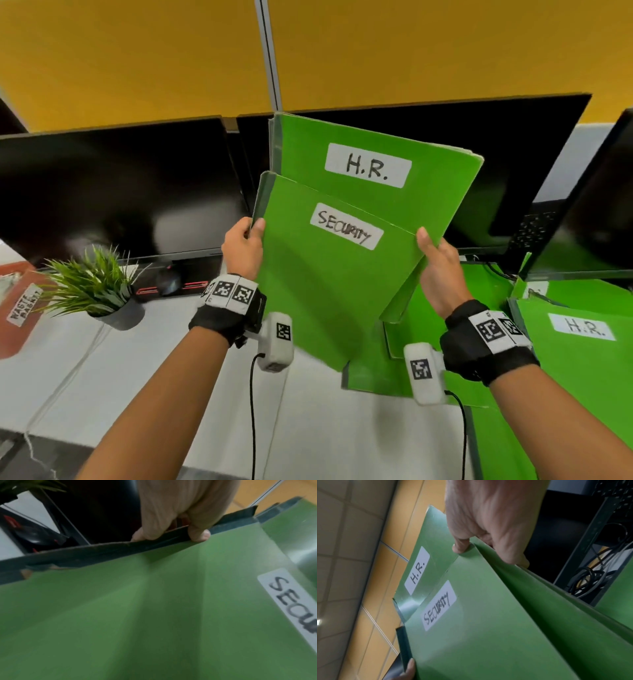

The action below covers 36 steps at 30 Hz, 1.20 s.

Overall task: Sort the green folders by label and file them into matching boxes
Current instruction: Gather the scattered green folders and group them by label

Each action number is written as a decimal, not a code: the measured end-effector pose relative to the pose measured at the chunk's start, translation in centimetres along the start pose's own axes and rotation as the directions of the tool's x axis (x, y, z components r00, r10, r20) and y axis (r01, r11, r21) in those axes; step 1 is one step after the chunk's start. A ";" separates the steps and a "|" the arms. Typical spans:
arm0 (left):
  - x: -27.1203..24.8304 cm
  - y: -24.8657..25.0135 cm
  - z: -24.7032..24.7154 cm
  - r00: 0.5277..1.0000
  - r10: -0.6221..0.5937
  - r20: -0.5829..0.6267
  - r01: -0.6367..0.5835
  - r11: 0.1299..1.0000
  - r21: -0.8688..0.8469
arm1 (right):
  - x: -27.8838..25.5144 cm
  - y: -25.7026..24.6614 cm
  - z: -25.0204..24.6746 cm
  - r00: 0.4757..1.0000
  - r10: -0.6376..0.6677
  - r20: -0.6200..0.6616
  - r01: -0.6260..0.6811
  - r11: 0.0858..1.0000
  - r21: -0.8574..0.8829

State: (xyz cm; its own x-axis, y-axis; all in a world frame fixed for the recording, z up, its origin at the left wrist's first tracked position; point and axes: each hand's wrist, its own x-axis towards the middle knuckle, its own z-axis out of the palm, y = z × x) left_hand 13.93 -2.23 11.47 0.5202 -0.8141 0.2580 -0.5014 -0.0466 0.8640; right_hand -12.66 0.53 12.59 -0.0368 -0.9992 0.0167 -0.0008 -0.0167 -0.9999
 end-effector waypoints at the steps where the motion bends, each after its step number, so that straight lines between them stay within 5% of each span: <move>1: 0.0 -0.3 0.5 1.000 -0.004 0.015 0.004 1.000 -0.027 | -0.1 -0.2 -0.2 1.000 0.012 0.002 -0.012 1.000 0.020; 9: -0.8 -0.3 3.0 0.998 0.004 0.065 0.018 0.946 -0.324 | -0.4 0.7 -0.7 0.995 -0.088 -0.050 0.093 0.990 0.106; 16: -1.4 4.6 3.1 0.997 0.004 0.078 0.050 0.731 -0.680 | 0.4 -0.9 -2.8 0.948 -0.287 -0.141 0.290 0.957 0.003; 20: -3.3 5.6 4.6 0.970 0.058 0.237 0.097 0.799 -0.593 | 0.8 -0.5 -4.8 0.939 -0.290 -0.185 0.289 0.957 -0.033; 28: -6.3 2.7 8.4 0.896 0.058 0.440 0.100 0.940 -0.327 | -0.2 4.3 -7.3 0.969 0.012 -0.248 -0.029 0.997 -0.067; 32: -7.5 0.9 8.8 0.914 -0.006 0.406 0.066 0.989 -0.134 | -0.8 7.6 -7.4 0.962 0.138 -0.235 -0.174 0.975 -0.140; 36: -7.5 3.6 8.6 0.928 0.109 0.356 -0.073 0.991 -0.111 | -0.8 7.7 -8.9 0.951 0.064 -0.303 -0.111 0.983 -0.143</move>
State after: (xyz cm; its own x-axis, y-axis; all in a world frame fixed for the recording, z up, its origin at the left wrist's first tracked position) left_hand 2.31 -1.26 8.94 0.1822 -0.9668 0.1792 -0.4580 0.0778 0.8856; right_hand -21.52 1.52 4.84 -0.3380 -0.9399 -0.0476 -0.1398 0.1002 -0.9851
